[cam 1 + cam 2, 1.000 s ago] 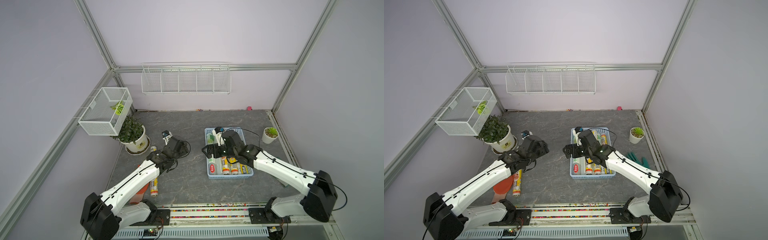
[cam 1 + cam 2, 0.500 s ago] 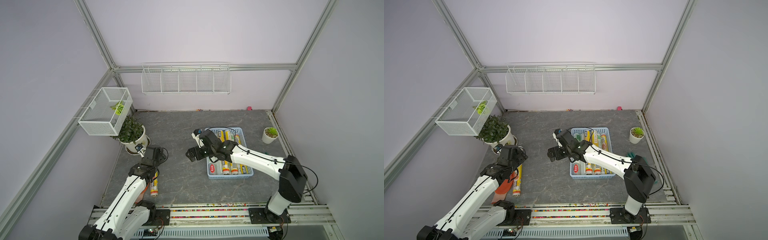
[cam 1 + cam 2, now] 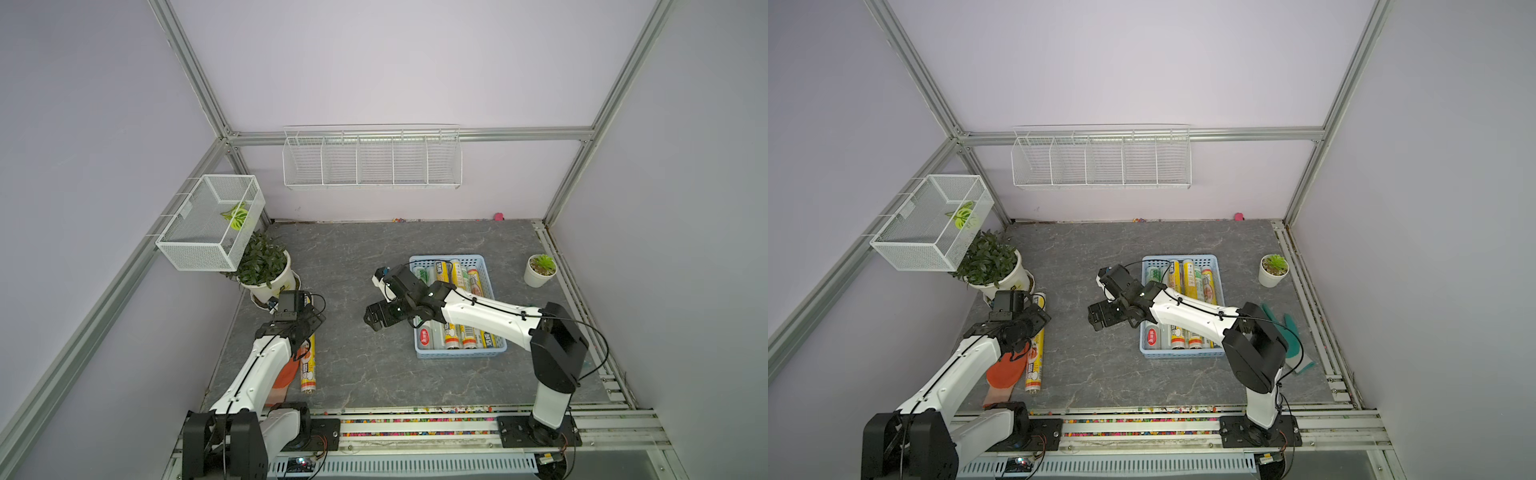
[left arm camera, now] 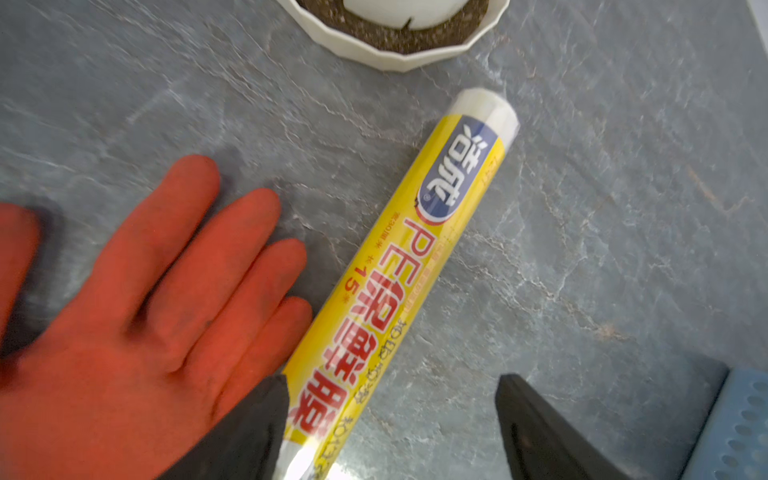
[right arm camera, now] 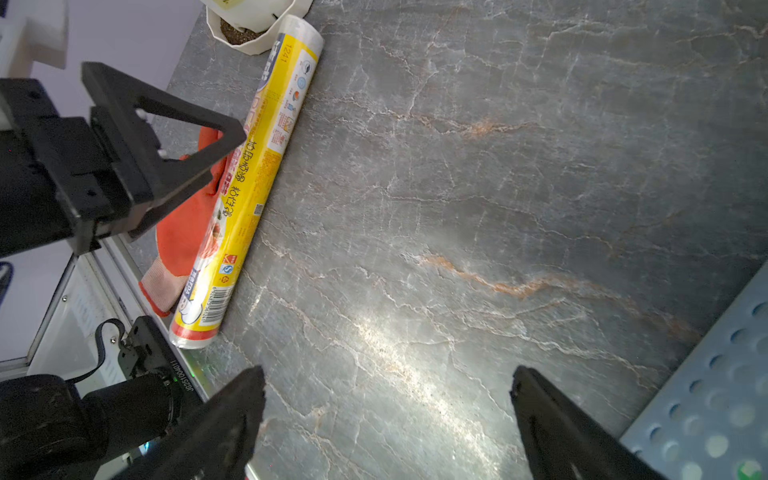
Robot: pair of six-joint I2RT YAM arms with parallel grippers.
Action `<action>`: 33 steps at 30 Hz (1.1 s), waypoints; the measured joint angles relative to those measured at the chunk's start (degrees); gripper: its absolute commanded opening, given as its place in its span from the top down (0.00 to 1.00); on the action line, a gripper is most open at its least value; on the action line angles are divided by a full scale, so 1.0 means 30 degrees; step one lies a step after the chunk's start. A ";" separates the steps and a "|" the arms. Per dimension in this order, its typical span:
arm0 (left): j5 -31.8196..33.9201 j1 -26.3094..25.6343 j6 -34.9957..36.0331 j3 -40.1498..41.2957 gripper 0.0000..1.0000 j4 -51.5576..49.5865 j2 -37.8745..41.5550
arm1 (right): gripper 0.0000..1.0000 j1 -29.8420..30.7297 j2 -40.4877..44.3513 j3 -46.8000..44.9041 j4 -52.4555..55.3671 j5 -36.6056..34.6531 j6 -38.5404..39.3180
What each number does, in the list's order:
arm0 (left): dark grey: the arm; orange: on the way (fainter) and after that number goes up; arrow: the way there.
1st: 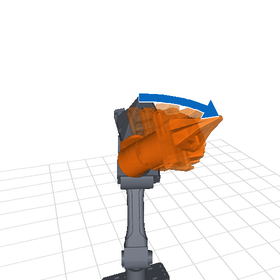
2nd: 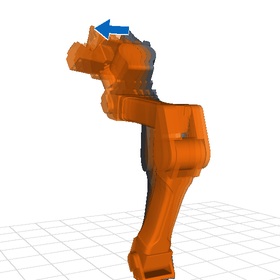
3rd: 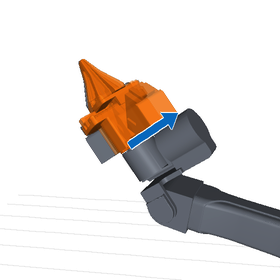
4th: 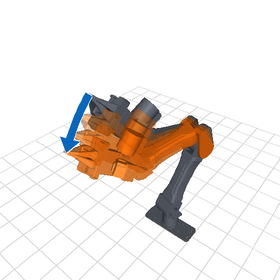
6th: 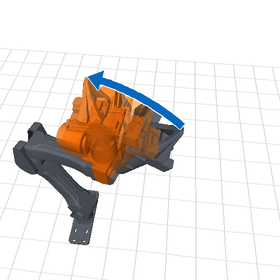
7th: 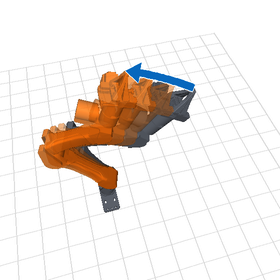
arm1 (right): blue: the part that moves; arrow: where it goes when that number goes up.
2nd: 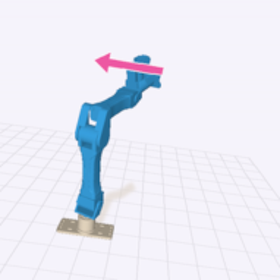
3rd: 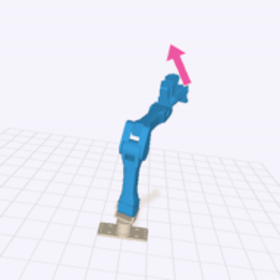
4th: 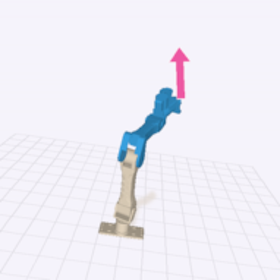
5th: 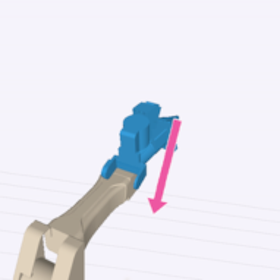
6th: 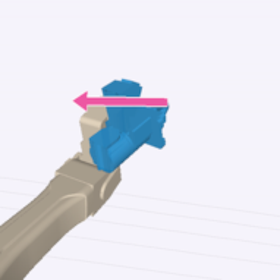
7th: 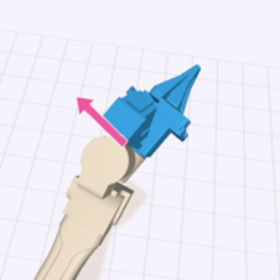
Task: Put the plastic wrap into the basket
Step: Pick up the plastic wrap from the center of the board.
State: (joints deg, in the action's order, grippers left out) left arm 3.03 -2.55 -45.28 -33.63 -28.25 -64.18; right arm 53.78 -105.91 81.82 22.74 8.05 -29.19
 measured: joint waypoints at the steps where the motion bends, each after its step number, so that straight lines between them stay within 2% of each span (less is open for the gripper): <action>1: -0.0117 0.0000 0.0007 0.0000 0.16 0.0087 -0.0299 | 0.02 0.0000 -0.0007 0.0000 0.0000 0.0087 -0.0036; 8: -0.0605 0.0029 0.0219 -0.0058 0.17 0.0357 -0.1960 | 0.02 0.0000 -0.0044 0.0000 0.0000 0.0401 -0.0131; 17: -0.1989 -0.0160 0.1202 -0.1158 0.25 0.0051 -0.4612 | 0.02 0.0000 -0.0051 0.0000 0.0000 0.0386 -0.0117; 25: 0.0131 -0.3220 0.1078 -0.3672 0.31 -0.2696 -0.6914 | 0.02 0.0000 -0.0044 0.0000 0.0066 -0.0328 -0.0117; 30: 0.0721 -0.3585 0.0962 -0.4364 0.34 -0.3519 -0.8080 | 0.02 -0.0007 0.0022 -0.0204 0.0044 -0.1443 -0.0153; 33: 0.0670 -0.3585 0.1275 -0.4765 0.41 -0.3832 -0.8539 | 0.02 -0.0066 0.0430 -0.1042 0.0029 -0.2142 -0.0401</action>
State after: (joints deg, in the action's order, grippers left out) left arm 5.04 -13.30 -41.45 -47.92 -39.75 -89.80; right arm 53.58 -104.62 78.70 22.83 1.63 -30.39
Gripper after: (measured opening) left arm 0.622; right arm 0.977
